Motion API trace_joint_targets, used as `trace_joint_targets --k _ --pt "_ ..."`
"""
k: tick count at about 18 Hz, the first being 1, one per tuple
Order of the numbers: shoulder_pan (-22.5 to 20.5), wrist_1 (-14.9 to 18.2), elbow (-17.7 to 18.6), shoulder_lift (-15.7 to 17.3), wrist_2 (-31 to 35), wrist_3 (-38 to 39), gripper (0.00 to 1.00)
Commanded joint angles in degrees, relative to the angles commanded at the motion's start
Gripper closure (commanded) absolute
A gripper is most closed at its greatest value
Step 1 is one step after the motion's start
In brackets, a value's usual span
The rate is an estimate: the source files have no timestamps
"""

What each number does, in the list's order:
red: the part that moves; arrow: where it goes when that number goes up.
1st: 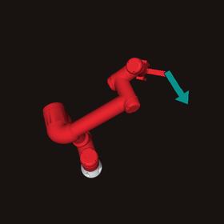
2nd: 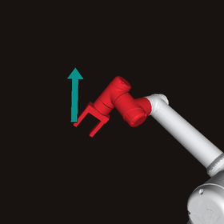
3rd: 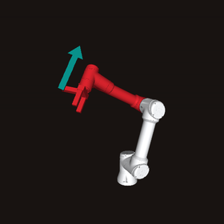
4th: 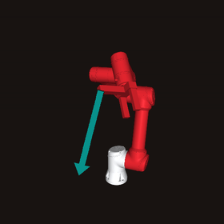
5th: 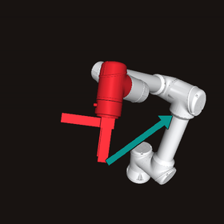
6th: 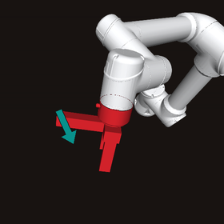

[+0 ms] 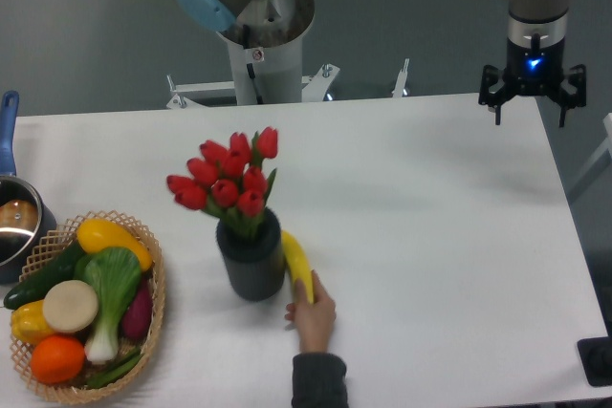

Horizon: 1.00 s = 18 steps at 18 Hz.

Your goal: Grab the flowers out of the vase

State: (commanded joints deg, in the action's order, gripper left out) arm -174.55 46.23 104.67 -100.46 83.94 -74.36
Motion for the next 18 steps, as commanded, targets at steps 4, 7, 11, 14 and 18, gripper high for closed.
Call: trace_joint_targets --k 4,7,11,14,18 --pt "0.1 1.4 3.2 4.8 -0.8 0.7 0.00" --pt "0.2 0.9 6.7 7.8 -8.7 0.9 0.00" --pt "-0.3 -0.1 12.0 11.6 -20.1 3.0 0.00" --pt "0.3 -0.4 14.5 13.0 -30.6 3.0 0.00" --pt "3.8 -0.3 15.4 14.1 -35.2 3.3 0.00"
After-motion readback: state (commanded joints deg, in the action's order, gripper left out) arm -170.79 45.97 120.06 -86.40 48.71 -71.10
